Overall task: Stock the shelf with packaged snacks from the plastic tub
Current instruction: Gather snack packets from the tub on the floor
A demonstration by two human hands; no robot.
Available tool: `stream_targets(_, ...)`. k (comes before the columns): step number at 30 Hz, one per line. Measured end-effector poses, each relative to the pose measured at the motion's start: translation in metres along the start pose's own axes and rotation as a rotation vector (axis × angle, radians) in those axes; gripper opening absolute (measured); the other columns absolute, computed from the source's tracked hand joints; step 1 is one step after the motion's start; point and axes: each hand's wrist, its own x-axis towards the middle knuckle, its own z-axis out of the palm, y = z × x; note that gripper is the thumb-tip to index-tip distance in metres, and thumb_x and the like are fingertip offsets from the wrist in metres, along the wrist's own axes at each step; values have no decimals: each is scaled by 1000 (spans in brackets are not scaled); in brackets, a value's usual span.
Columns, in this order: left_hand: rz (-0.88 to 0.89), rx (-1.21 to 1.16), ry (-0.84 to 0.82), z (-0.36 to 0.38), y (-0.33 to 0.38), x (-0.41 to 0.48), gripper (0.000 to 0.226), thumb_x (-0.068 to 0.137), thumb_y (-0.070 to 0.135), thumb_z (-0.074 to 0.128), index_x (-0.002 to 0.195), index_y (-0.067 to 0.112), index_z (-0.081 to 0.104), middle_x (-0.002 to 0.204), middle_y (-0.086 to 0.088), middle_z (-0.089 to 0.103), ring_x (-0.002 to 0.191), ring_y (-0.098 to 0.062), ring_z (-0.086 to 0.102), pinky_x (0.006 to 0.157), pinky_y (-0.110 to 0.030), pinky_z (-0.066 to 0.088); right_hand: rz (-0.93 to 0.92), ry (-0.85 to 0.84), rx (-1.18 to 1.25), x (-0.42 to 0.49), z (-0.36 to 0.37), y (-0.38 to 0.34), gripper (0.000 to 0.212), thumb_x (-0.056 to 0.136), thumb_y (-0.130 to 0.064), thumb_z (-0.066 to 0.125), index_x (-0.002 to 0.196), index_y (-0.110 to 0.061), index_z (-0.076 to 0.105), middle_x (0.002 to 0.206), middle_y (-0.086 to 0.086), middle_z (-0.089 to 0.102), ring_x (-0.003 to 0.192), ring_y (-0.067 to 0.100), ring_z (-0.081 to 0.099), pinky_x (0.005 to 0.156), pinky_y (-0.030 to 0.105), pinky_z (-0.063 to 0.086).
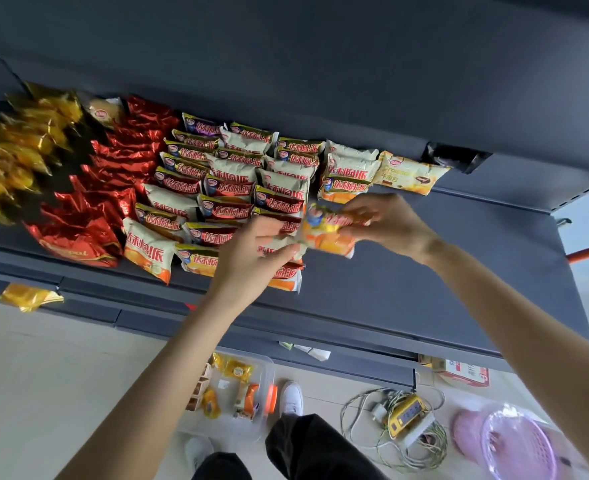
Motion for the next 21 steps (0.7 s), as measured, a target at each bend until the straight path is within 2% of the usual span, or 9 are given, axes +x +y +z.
stream_targets(1, 80, 153, 32, -2, -4, -3, 40, 82, 25, 73, 118, 13, 58, 113, 6, 62, 105, -6, 55, 83, -11, 41, 29, 89, -44, 6, -6, 11, 28, 73, -18, 81, 98, -20, 69, 91, -7, 68, 80, 0, 60, 78, 18, 46)
stream_targets(3, 222, 429, 41, -7, -13, -9, 52, 83, 34, 71, 127, 14, 54, 121, 2, 61, 108, -11, 55, 88, -19, 41, 95, 204, -150, 18, -12, 35, 32, 73, -19, 80, 103, -17, 68, 97, -5, 67, 90, 9, 62, 85, 27, 47)
stream_targets(5, 292, 629, -8, -9, -23, -13, 61, 83, 43, 68, 133, 14, 50, 129, -2, 58, 116, -20, 56, 96, -32, 43, 110, 220, -314, 29, -7, 53, 32, 75, -20, 78, 105, -17, 68, 103, -2, 68, 99, 17, 64, 88, 34, 50)
stream_targets(8, 306, 811, -32, -7, -35, -14, 70, 83, 55, 58, 138, 13, 46, 140, -12, 51, 126, -30, 51, 105, -46, 40, 103, 239, -422, 43, 11, 64, 34, 78, -21, 75, 111, -13, 66, 117, 7, 60, 103, 25, 59, 83, 35, 49)
stream_targets(12, 270, 925, -98, -6, -45, -11, 81, 84, 67, 34, 144, 13, 40, 148, -14, 42, 134, -31, 43, 108, -55, 36, 103, 345, -475, 60, 26, 62, 37, 84, -25, 70, 118, -14, 63, 121, 10, 50, 115, 27, 48, 80, 37, 47)
stream_targets(14, 256, 947, -117, -5, -51, -10, 85, 85, 70, 28, 148, 14, 34, 153, -13, 35, 139, -30, 36, 113, -54, 28, 92, 368, -536, 66, 26, 61, 37, 84, -26, 70, 118, -13, 61, 120, 11, 51, 118, 28, 43, 85, 39, 45)
stream_targets(16, 257, 955, -117, -3, -54, -10, 86, 85, 72, 25, 150, 16, 29, 155, -11, 30, 142, -27, 31, 116, -52, 22, 67, 395, -570, 68, 26, 61, 37, 83, -25, 70, 116, -10, 59, 117, 12, 53, 116, 29, 44, 90, 40, 42)
stream_targets(21, 272, 927, -106, 0, -53, -9, 86, 84, 71, 24, 151, 18, 24, 157, -10, 26, 144, -26, 28, 116, -51, 18, 37, 446, -560, 68, 29, 63, 37, 82, -23, 72, 112, -7, 56, 115, 13, 53, 114, 31, 44, 89, 38, 42)
